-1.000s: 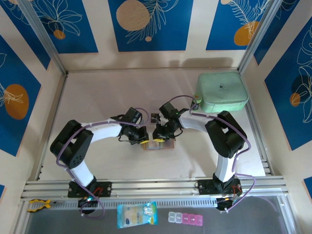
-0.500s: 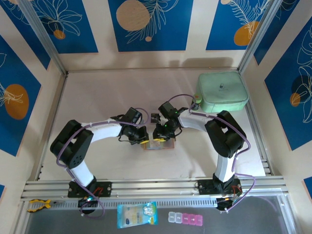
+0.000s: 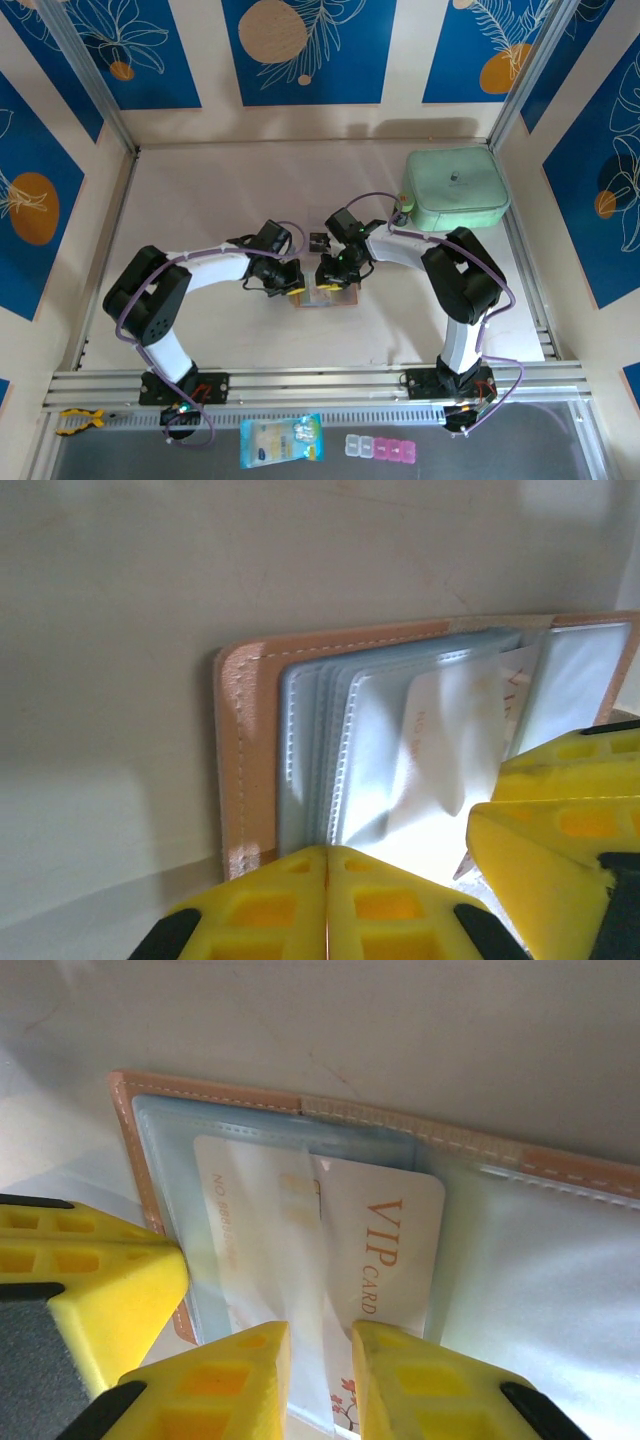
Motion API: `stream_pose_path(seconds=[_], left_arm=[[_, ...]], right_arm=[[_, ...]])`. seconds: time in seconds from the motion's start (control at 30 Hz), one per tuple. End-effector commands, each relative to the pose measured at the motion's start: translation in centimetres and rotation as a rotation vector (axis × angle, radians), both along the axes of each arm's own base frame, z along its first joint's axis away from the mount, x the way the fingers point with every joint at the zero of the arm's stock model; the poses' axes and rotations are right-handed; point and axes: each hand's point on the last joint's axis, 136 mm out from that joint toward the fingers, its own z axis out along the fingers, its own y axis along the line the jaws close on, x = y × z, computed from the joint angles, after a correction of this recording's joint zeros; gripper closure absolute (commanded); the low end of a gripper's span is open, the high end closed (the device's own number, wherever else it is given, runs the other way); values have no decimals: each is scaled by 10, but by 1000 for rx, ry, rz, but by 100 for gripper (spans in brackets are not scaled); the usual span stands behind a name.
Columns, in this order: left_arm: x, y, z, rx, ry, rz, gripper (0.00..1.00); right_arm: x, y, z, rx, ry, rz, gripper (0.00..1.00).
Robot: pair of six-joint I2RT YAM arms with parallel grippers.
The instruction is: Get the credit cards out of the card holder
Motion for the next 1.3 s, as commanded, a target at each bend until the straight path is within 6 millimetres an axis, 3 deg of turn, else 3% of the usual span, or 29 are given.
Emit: stream_pose_path(seconds=[0.0,0.6,0.9,1.27], left_arm=[[-1,10,-1,58,12,-1,91],[5,-10,22,20,-24,-29,91],[0,-29,15,-1,-6,-56,91],[-7,-22,0,52,28,-63,93]], right_arm=[[-2,-5,8,-26,-10,2,75],[1,-6,22,34,-40,-33,75],[3,-14,22,45,-36,-60,75],[0,-15,12,40,-4,-63,75]])
